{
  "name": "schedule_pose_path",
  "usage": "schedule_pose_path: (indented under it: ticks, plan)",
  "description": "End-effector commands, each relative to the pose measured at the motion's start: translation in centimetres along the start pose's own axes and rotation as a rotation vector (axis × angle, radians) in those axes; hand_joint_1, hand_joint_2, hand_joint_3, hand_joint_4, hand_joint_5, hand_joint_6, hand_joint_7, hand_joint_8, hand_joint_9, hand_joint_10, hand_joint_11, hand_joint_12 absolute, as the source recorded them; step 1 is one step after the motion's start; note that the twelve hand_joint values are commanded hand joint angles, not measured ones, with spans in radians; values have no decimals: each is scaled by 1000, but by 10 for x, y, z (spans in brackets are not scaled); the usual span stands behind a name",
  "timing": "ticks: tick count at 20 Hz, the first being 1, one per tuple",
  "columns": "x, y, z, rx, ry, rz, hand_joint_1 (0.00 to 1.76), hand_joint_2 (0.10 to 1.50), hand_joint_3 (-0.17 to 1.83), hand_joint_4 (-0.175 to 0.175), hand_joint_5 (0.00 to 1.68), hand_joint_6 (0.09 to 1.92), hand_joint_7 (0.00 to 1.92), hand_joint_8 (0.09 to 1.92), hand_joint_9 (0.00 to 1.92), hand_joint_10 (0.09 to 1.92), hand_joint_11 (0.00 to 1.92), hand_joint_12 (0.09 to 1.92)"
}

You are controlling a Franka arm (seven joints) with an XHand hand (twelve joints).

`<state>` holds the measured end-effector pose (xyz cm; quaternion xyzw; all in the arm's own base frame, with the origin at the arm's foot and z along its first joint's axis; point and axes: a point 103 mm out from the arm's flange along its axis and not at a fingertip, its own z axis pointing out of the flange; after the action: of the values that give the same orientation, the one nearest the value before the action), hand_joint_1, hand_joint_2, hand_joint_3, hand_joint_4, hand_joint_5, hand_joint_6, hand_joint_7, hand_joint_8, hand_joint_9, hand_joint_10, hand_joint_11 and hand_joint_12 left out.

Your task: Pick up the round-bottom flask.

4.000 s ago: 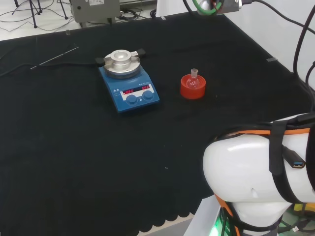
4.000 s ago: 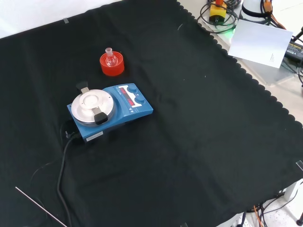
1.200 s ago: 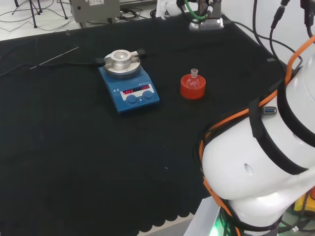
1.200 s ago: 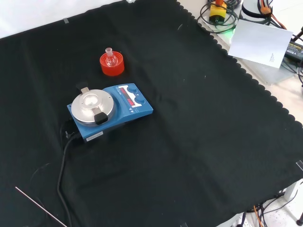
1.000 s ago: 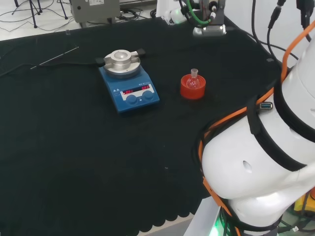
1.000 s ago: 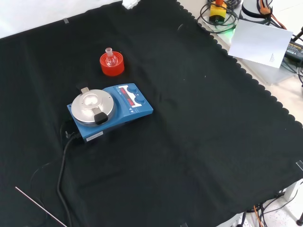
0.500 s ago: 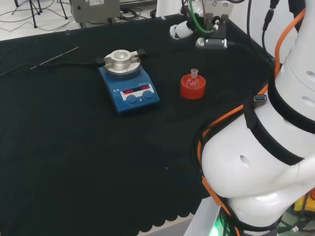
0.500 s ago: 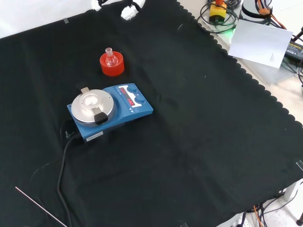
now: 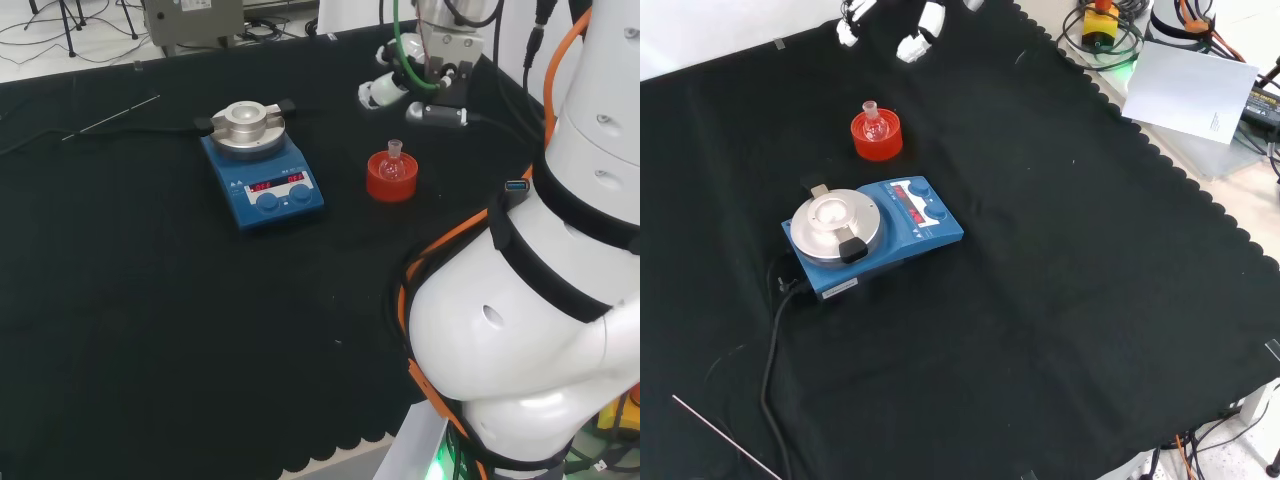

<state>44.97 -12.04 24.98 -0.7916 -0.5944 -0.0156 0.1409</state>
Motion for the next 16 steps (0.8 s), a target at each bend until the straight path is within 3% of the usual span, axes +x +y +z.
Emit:
schedule_pose_path:
  ticks: [1,16]
  plan:
    - [-20,20,35,-10,33,14,750,700,614,27,433,87,204,499,303,595,0,1184]
    - [-41,47,81,46,46,46,766,642,639,31,469,87,174,496,281,590,0,1174]
